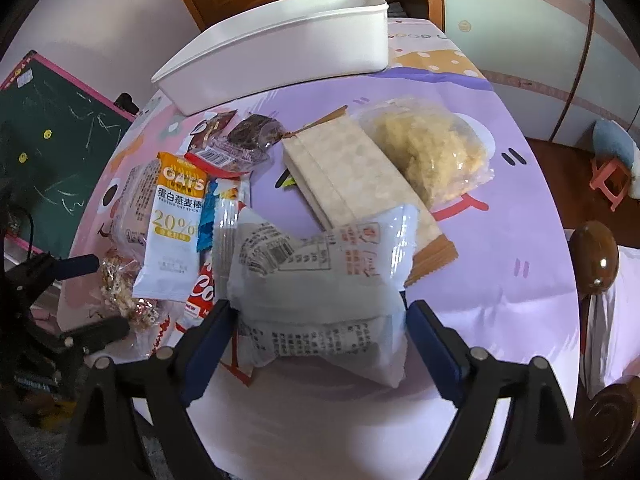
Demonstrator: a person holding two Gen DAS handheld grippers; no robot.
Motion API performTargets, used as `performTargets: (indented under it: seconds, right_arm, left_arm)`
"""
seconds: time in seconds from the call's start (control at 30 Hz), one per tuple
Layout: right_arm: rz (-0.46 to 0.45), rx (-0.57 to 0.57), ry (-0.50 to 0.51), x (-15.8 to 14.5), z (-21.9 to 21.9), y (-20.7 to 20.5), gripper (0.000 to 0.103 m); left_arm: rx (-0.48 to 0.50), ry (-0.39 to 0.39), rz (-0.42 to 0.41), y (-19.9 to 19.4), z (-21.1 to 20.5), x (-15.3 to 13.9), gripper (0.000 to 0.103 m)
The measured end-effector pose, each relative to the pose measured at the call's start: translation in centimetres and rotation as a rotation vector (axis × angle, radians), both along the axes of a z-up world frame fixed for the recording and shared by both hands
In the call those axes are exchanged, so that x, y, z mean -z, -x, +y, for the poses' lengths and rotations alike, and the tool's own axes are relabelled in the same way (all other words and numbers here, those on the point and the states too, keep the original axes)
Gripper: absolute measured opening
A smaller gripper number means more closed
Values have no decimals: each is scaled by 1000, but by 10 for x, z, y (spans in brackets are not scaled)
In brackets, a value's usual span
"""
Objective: Organize snacks
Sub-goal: 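Grasp a wrapped nut cluster with the left gripper while the right grasps a white snack bag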
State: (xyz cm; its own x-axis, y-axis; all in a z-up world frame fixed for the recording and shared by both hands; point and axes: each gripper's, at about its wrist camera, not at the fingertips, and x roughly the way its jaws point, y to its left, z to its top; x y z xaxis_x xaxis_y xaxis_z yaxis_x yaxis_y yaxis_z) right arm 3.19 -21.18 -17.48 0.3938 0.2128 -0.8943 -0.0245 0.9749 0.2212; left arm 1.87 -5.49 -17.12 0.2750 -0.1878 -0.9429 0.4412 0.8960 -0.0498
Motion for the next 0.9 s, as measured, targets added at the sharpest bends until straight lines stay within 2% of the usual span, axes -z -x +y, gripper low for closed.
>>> performTargets:
  seconds: [0.13, 0.2, 0.27, 0.33, 0.43, 0.5, 0.7, 0.83, 0.9]
  right_arm:
    - [28, 16, -29, 6, -1, -3, 89]
    - [27, 14, -23, 7, 0, -3, 89]
    - [26, 10, -19, 6, 1, -3, 89]
    - [27, 10, -20, 7, 0, -2, 89]
    - [31, 11, -25, 7, -1, -1, 89]
    - [28, 8, -24, 7, -1, -1, 89]
    - [26, -1, -28, 6, 1, 1, 89]
    - [25, -8, -33, 6, 1, 4, 89]
    - [25, -14, -38, 6, 1, 5, 89]
  left_arm:
    - [38, -34, -6, -2, -16, 4, 99]
    - [57, -77, -24, -1, -22, 4, 89]
    - [83, -136, -43, 2, -29, 7, 88]
    - [103, -157, -62, 8, -31, 5, 86]
    - [103, -140, -75, 12, -26, -3, 85]
    - [78, -104, -52, 12, -19, -8, 85]
    - [49, -96, -1, 20, -9, -9, 85]
    - [87, -117, 8, 27, -21, -4, 85]
    - [109, -150, -13, 30, -29, -2, 85]
